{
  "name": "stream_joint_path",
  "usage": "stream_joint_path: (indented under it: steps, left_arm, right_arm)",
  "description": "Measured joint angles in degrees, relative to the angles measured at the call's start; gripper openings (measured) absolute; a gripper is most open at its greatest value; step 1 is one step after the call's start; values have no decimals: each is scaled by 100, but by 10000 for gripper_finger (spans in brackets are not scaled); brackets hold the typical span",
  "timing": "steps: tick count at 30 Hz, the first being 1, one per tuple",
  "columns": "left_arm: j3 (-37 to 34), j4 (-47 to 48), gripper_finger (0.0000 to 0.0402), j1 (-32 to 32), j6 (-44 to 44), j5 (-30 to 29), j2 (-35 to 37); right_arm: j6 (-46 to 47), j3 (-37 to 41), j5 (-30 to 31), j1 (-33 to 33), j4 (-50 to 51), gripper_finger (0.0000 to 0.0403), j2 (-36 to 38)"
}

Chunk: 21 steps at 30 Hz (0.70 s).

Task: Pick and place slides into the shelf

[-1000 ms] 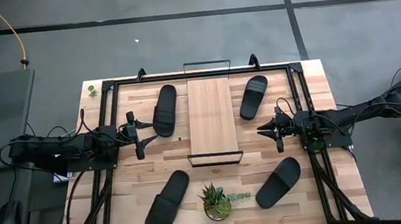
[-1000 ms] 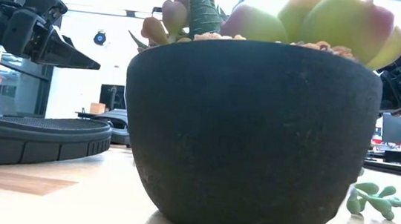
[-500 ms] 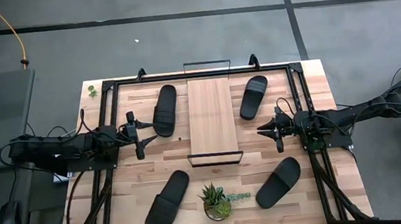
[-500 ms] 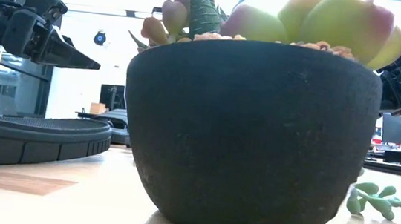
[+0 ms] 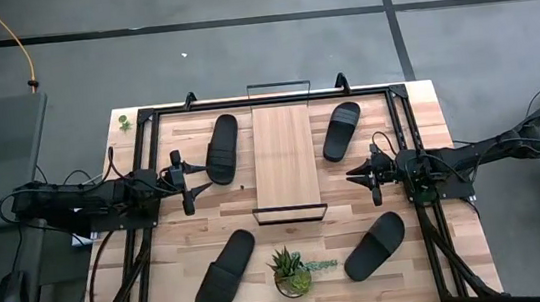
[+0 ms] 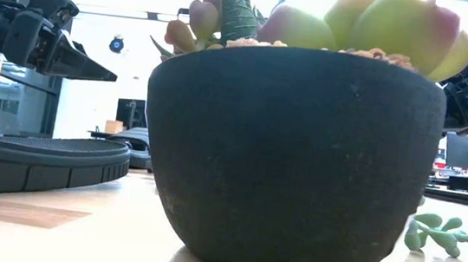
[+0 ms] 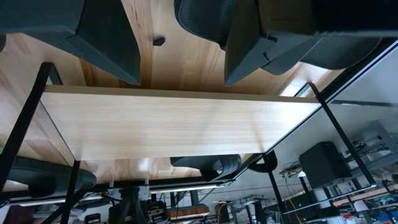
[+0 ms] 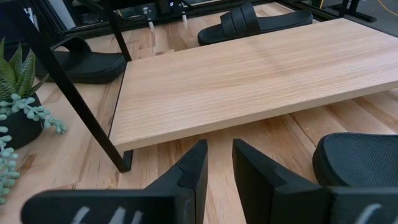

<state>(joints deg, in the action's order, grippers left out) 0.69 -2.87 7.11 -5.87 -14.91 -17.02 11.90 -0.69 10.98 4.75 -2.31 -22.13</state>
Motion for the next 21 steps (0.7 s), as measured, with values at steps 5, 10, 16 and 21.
stream_joint_path:
  steps: [5,10,16,21]
  left_arm:
    - [0,-30,216,0,-32,0,0]
    - [0,-13,216,1,-156,0,-1]
    - [0,-4,216,0,-138,0,-9]
    - [0,-44,216,0,-133,1,-9]
  right_arm:
    - [0,2,0,0,0,67,-1]
    - [-543,1,0,2,0,67,-1]
    - [-1373,2,0,2,0,67,-1]
    - [-1818,2,0,0,-4,67,-2]
